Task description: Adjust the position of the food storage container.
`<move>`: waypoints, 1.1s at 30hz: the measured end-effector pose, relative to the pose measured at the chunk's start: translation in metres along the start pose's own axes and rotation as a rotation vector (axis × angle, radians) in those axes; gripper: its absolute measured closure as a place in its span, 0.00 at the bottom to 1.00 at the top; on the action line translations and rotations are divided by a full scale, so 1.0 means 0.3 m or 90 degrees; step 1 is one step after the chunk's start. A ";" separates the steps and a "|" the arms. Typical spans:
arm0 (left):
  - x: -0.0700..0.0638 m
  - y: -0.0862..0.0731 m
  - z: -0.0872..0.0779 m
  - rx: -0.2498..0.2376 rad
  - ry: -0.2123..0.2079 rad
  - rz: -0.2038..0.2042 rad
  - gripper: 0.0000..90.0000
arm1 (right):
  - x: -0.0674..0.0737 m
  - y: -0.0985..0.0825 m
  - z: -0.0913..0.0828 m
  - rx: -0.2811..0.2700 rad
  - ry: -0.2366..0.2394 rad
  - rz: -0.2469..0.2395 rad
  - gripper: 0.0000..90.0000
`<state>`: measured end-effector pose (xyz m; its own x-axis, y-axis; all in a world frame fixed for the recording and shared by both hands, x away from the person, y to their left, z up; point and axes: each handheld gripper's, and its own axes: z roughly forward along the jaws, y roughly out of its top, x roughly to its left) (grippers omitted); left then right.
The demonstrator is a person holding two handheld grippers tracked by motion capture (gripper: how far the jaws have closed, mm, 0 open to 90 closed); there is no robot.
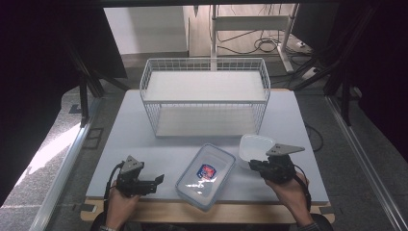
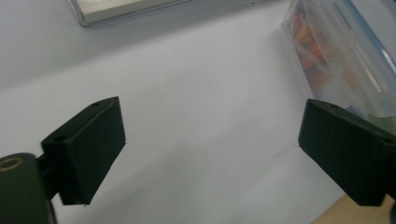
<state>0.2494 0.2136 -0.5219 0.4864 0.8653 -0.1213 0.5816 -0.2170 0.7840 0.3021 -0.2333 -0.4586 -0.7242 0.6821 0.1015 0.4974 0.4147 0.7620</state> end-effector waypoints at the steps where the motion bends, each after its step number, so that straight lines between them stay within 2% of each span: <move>1: 0.003 -0.003 0.004 -0.001 0.004 -0.001 0.07 | -0.001 0.006 0.004 -0.001 -0.001 0.000 0.95; 4: 0.006 -0.006 0.006 -0.011 0.002 -0.007 0.06 | -0.004 0.032 0.021 0.007 -0.005 -0.010 0.99; 7: 0.008 -0.006 0.003 -0.021 0.005 -0.009 0.05 | -0.004 0.064 0.044 0.003 -0.001 -0.017 0.99; 13: 0.015 -0.007 0.000 -0.029 -0.006 -0.022 0.04 | 0.009 0.133 0.101 0.001 -0.003 -0.037 1.00; 14: 0.015 -0.007 0.001 -0.029 -0.009 -0.020 0.04 | 0.012 0.159 0.130 0.006 -0.012 -0.047 1.00; 17: 0.012 -0.009 0.006 -0.023 -0.004 -0.010 0.04 | 0.004 0.178 0.164 0.014 -0.020 -0.053 1.00; 21: 0.013 -0.011 0.011 -0.020 -0.001 -0.005 0.04 | -0.005 0.191 0.202 0.020 -0.024 -0.061 1.00; 28: 0.014 -0.013 0.016 -0.009 -0.006 -0.007 0.05 | -0.022 0.189 0.277 0.060 -0.045 -0.074 1.00; 31: 0.014 -0.013 0.017 -0.005 -0.004 -0.007 0.05 | -0.029 0.177 0.290 0.075 -0.055 -0.076 1.00; 33: 0.014 -0.013 0.017 -0.004 -0.005 -0.009 0.05 | -0.038 0.171 0.284 0.073 -0.051 -0.068 1.00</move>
<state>0.2525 0.2157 -0.5286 0.4831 0.8649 -0.1363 0.5842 -0.2024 0.7859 0.3766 -0.1683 -0.4752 -0.7379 0.6743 -0.0308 0.4739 0.5500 0.6877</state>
